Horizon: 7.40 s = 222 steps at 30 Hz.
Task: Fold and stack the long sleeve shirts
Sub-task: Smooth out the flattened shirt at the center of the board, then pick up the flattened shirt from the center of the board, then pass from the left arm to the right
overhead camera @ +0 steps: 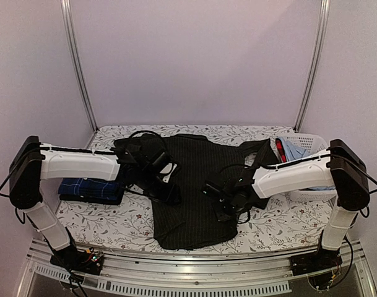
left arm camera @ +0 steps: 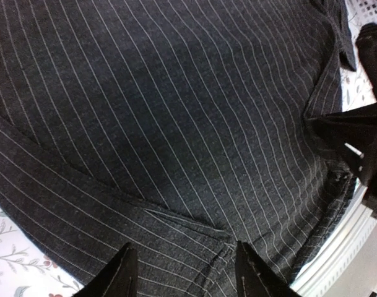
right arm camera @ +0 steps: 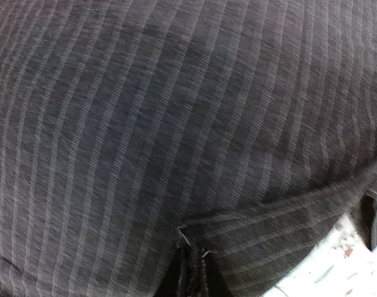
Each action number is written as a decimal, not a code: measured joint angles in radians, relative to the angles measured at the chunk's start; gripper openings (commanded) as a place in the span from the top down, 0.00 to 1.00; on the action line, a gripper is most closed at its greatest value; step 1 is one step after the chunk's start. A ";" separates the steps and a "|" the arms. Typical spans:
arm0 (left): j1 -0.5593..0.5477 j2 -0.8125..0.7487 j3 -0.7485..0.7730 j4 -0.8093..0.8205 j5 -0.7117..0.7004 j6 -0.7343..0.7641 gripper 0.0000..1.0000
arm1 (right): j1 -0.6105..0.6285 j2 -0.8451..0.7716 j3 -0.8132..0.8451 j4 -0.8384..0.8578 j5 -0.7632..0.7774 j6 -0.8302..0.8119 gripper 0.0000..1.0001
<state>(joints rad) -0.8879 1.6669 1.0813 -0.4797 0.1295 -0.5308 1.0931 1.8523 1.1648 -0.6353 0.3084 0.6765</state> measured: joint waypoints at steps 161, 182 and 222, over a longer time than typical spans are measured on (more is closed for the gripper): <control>0.497 0.113 -0.089 0.192 -0.235 -0.046 0.68 | -0.037 0.033 0.005 0.940 -0.100 -0.716 0.26; 0.516 0.027 -0.032 0.189 -0.026 -0.023 1.00 | -0.012 0.064 0.030 0.958 -0.083 -0.803 0.13; 0.512 -0.204 0.044 0.193 0.500 -0.128 1.00 | 0.080 0.349 0.324 1.202 0.261 -0.947 0.06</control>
<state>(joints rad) -0.3756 1.4628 1.1252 -0.2863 0.6292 -0.6590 1.1736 2.2017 1.4887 0.5663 0.5697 -0.2703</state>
